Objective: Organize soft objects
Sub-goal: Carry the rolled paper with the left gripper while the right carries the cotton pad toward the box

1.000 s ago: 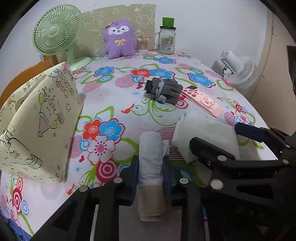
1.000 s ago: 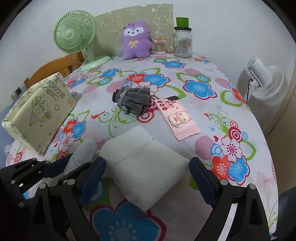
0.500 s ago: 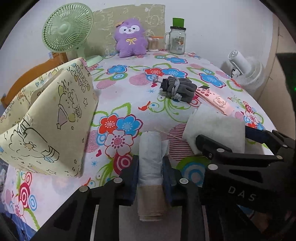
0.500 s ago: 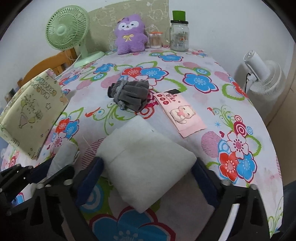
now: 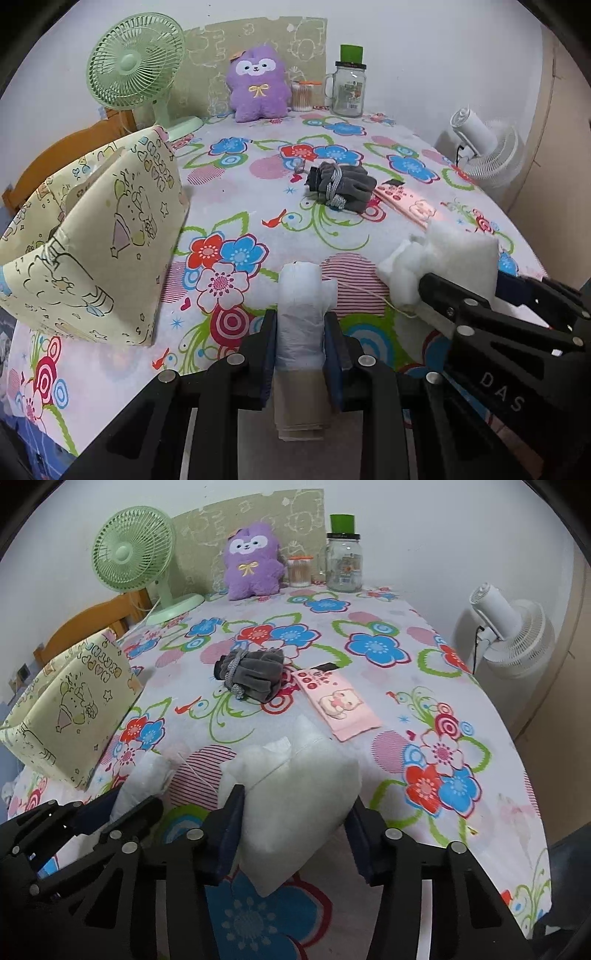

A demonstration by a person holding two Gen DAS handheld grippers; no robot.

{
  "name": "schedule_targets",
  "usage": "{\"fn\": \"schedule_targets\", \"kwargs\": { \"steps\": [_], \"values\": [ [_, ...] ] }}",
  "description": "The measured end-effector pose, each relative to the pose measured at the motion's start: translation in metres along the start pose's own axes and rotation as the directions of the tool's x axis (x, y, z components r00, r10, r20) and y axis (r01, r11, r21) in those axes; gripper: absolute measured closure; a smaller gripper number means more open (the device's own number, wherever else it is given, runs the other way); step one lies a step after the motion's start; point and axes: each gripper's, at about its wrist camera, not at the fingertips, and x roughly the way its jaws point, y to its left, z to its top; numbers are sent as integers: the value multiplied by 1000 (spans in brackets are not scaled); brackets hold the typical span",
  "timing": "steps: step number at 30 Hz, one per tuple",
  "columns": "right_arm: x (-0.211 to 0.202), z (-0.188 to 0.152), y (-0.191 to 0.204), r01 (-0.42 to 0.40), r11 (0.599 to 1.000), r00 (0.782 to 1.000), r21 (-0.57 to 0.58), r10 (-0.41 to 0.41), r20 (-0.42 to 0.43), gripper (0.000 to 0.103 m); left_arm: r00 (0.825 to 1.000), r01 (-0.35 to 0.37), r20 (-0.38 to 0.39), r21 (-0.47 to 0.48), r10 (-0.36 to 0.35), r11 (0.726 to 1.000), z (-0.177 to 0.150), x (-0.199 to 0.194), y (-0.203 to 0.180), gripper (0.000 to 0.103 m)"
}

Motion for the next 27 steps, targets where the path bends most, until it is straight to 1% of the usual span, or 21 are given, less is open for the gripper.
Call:
{"fn": "schedule_targets", "kwargs": {
  "steps": [8, 16, 27],
  "values": [
    [-19, -1, -2, 6, 1000, 999, 8, -6, 34, 53, 1000, 5, 7, -11, -5, 1000, 2, -9, 0, 79],
    [-45, 7, 0, 30, 1000, 996, 2, -30, 89, 53, 999, 10, 43, -16, -9, 1000, 12, -29, -2, 80],
    [-75, 18, 7, 38, 999, 989, -9, -36, 146, 53, 994, 0, 105, -33, 4, 999, 27, -59, 3, 79]
  ]
}}
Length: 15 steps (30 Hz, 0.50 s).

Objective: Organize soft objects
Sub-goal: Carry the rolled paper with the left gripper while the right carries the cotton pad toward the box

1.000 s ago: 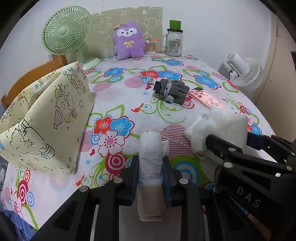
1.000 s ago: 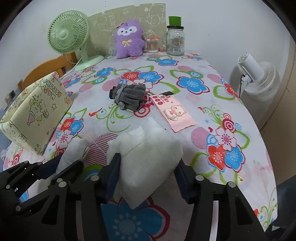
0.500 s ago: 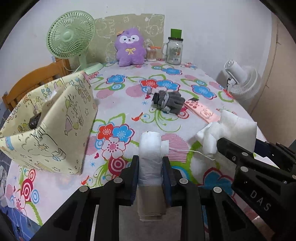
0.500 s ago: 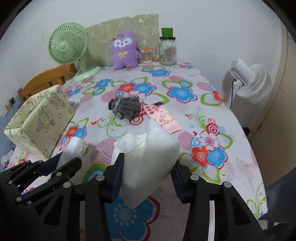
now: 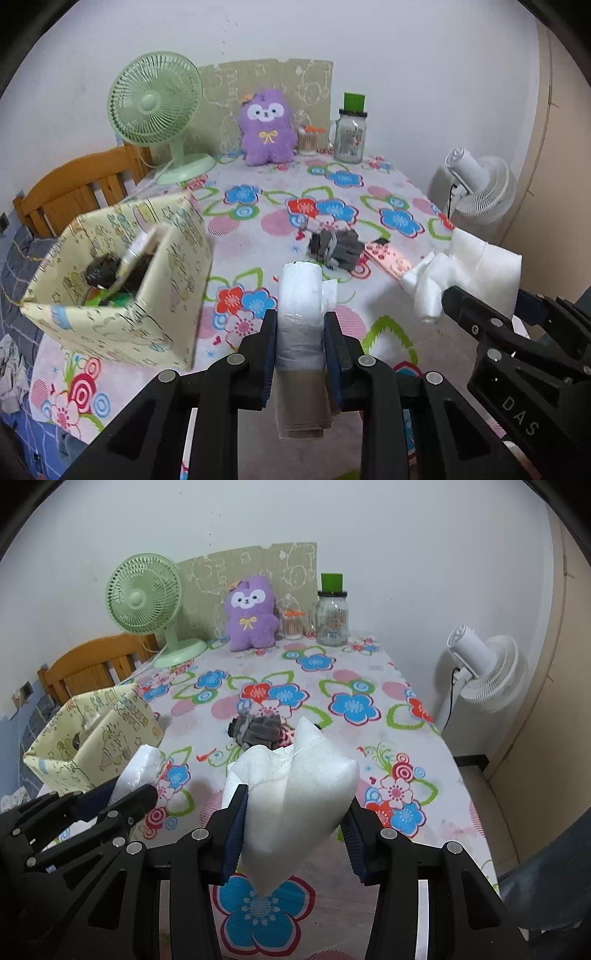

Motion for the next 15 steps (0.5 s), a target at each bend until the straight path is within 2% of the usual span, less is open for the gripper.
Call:
{"fn": "schedule_targets", "kwargs": {
  "steps": [15],
  "values": [
    [-37, 25, 20, 1, 999, 997, -34, 2, 78, 53, 997, -3, 82, -26, 6, 1000, 26, -36, 20, 79]
  ]
}}
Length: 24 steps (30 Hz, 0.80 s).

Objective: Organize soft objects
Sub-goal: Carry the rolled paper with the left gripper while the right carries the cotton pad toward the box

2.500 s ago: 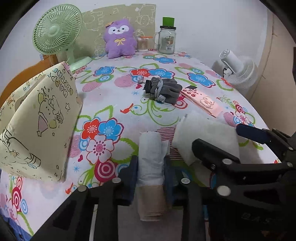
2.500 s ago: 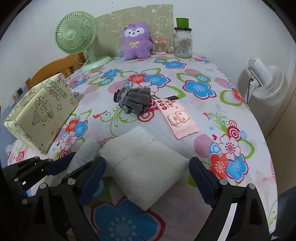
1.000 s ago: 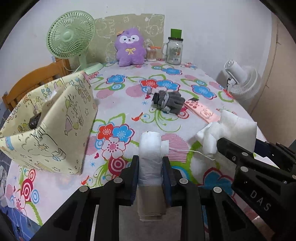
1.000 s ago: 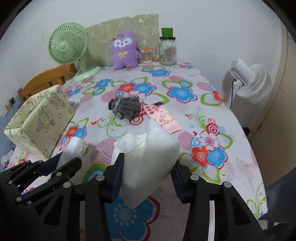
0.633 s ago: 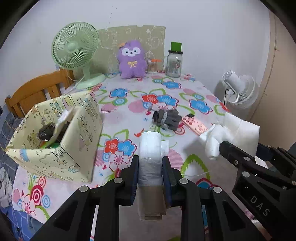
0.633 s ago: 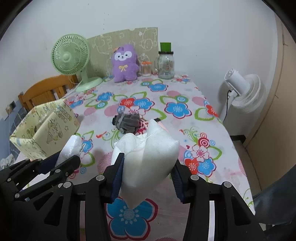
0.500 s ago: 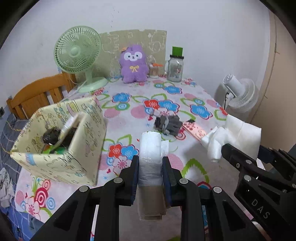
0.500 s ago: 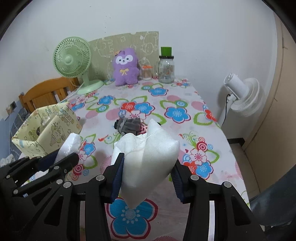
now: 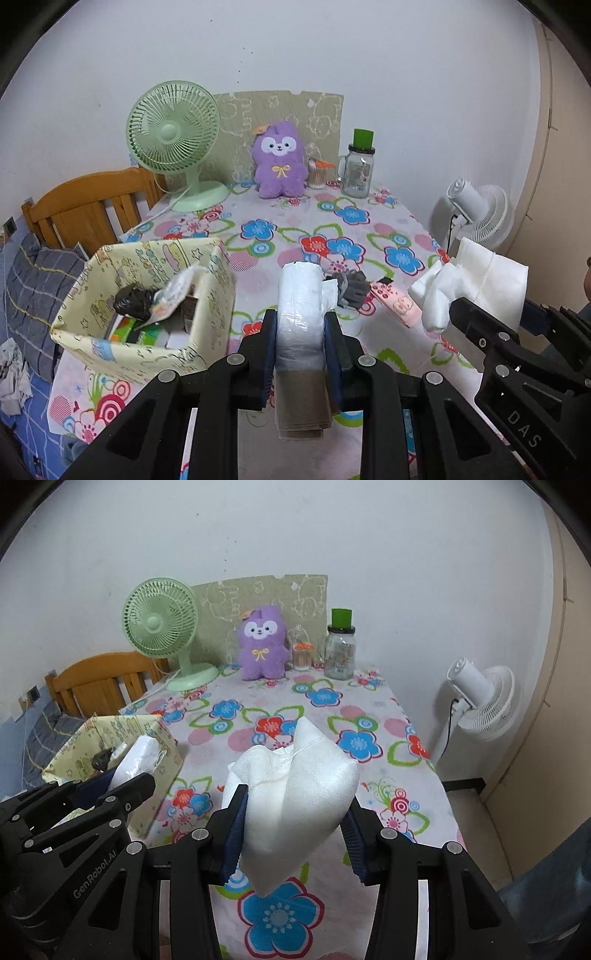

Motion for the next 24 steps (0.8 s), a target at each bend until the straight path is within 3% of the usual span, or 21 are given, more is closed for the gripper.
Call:
{"fn": "schedule_targets", "kwargs": {
  "steps": [24],
  "values": [
    [19, 34, 59, -53, 998, 999, -42, 53, 4, 53, 1000, -16, -2, -28, 16, 999, 26, 4, 61, 79]
  ]
}}
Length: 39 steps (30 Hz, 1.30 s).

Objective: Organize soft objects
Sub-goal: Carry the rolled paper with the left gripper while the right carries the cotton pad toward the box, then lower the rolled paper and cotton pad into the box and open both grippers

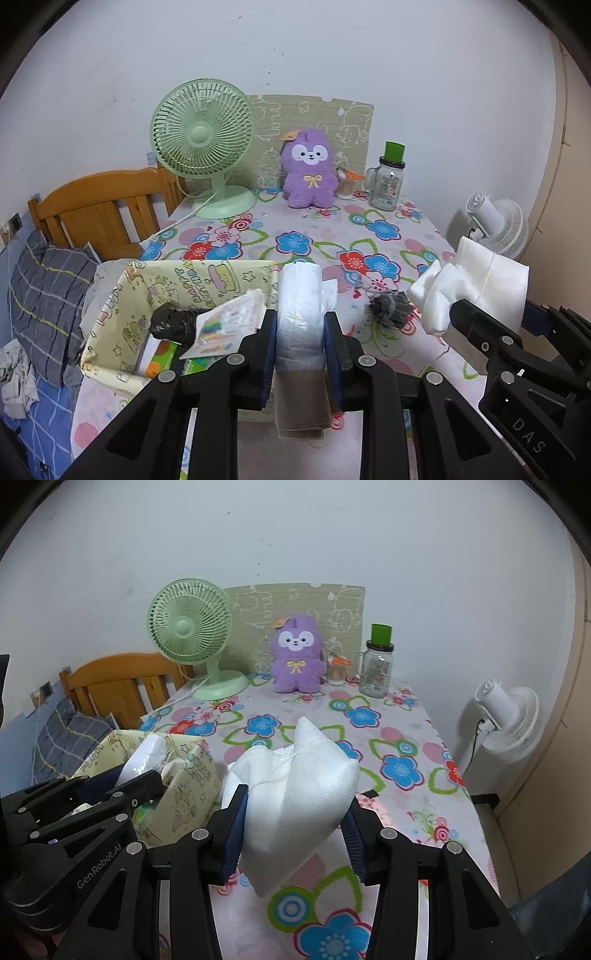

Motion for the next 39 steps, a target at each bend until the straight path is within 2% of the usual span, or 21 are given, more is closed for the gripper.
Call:
{"fn": "schedule_targets", "kwargs": {
  "steps": [27, 35, 37, 39],
  "values": [
    [70, 30, 91, -115, 990, 992, -85, 110, -63, 53, 996, -59, -63, -46, 56, 997, 3, 46, 82, 79],
    [91, 31, 105, -136, 986, 988, -92, 128, -86, 53, 993, -78, -98, -48, 73, 996, -4, 65, 100, 78],
    [96, 32, 109, -142, 985, 987, -95, 133, -94, 53, 991, -87, -108, -45, 82, 995, -6, 70, 104, 77],
    [101, 33, 113, -149, 984, 985, -99, 139, -100, 53, 990, -89, -118, -51, 82, 995, -8, 75, 108, 68]
  ]
}}
